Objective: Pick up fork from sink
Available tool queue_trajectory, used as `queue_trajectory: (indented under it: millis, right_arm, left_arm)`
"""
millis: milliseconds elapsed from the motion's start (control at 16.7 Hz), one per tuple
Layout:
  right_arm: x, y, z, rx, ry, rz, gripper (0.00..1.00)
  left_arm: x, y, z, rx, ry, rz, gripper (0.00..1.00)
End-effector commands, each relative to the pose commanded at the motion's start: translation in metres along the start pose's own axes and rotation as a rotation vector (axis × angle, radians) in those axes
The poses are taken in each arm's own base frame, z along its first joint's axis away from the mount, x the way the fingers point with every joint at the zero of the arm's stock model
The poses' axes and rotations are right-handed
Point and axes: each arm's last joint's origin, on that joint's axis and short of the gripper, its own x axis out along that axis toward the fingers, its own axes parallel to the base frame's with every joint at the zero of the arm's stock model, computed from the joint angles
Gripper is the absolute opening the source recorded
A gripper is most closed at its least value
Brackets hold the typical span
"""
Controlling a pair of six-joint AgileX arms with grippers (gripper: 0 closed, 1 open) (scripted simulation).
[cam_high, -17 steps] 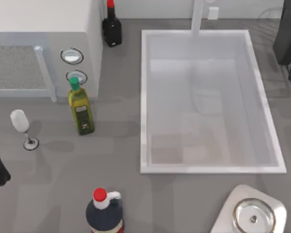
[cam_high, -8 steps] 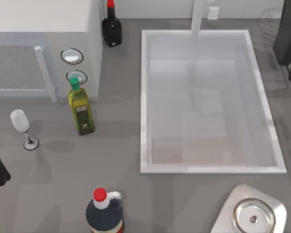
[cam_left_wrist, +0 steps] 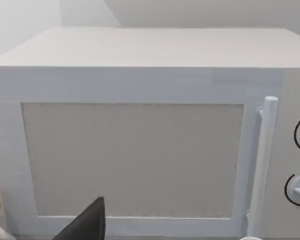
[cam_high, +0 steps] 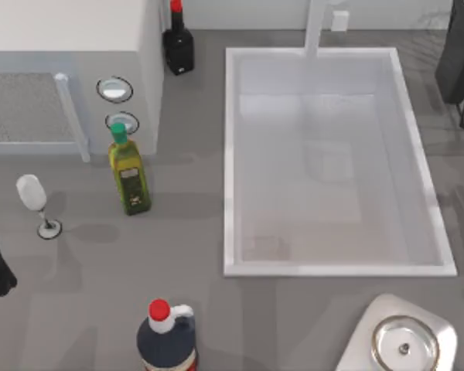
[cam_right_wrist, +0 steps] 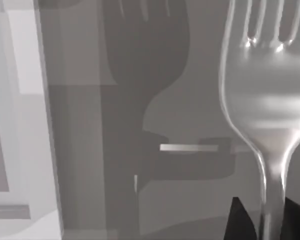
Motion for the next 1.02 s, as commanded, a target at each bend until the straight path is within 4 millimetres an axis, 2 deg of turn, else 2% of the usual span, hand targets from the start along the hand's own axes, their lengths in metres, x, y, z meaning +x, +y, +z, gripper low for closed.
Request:
queue_trajectory:
  millis: [660, 1020]
  right_arm:
    - [0.0000, 0.0000, 0.0000, 0.000, 0.000, 0.000, 0.98]
    - [0.0000, 0.0000, 0.0000, 0.000, 0.000, 0.000, 1.00]
  left_arm:
    - [0.0000, 0.0000, 0.0000, 0.000, 0.000, 0.000, 1.00]
    - [0.0000, 0.0000, 0.0000, 0.000, 0.000, 0.000, 1.00]
